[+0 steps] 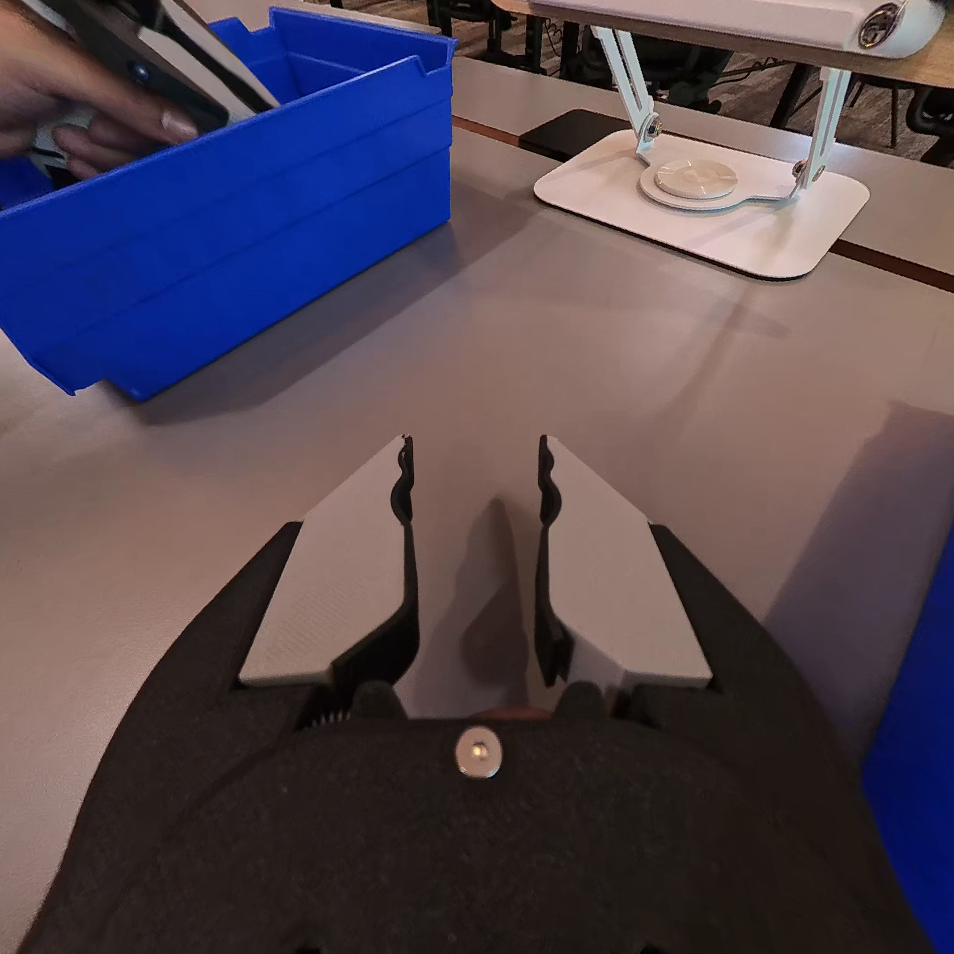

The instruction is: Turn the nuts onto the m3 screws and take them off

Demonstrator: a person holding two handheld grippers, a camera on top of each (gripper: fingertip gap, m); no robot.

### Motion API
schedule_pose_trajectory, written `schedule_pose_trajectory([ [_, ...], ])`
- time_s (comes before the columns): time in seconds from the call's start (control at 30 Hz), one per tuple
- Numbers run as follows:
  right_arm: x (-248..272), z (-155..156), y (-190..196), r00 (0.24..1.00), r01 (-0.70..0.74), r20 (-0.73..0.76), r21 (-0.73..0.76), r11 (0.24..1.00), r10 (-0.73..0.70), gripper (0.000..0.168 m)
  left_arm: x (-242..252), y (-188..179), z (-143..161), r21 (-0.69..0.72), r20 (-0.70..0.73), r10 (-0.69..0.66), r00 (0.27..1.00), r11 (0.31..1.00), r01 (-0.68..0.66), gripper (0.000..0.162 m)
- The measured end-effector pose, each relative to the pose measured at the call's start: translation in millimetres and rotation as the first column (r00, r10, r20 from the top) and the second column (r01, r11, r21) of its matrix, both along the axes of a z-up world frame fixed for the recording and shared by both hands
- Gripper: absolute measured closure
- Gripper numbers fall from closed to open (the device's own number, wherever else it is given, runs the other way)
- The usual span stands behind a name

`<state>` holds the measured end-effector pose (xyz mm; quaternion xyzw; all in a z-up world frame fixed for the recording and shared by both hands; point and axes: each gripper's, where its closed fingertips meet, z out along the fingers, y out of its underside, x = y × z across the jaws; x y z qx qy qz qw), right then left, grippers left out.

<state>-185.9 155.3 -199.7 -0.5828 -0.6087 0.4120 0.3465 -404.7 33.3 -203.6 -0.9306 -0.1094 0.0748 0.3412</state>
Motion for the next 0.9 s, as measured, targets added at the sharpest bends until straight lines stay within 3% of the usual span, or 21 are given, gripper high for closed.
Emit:
schedule_pose_trajectory([
  [0.1, 0, -1, -1, 1.000, -0.004, 0.007, 0.006, 1.000, 0.004, 0.122, 5, 1, -7, -0.040, 0.010, -0.044, 0.999, 0.998, 0.044, 0.138],
  [0.23, 0, -1, -1, 1.000, -0.004, 0.007, 0.003, 1.000, 0.004, 0.123, 2, -8, -19, -0.112, 0.055, 0.002, 0.999, 0.994, 0.004, 0.138],
  [0.67, 0, 0, -2, 1.000, -0.007, -0.003, -0.001, 1.000, 0.007, 0.123, 6, -7, -40, -0.147, 0.119, 0.057, 0.991, 0.988, -0.039, 0.137],
  [0.7, 0, 0, -2, 1.000, -0.008, -0.003, -0.001, 1.000, 0.008, 0.123, 6, -8, -40, -0.155, 0.116, 0.055, 0.992, 0.987, -0.037, 0.138],
  [0.77, 1, 0, -3, 1.000, -0.012, 0.000, -0.003, 1.000, 0.012, 0.123, 4, -12, -41, -0.176, 0.098, 0.051, 0.994, 0.984, -0.034, 0.156],
  [0.9, 1, -1, -5, 1.000, -0.020, 0.005, 0.004, 1.000, 0.020, 0.123, 6, -15, -41, -0.173, 0.115, 0.053, 0.992, 0.984, -0.032, 0.160],
])
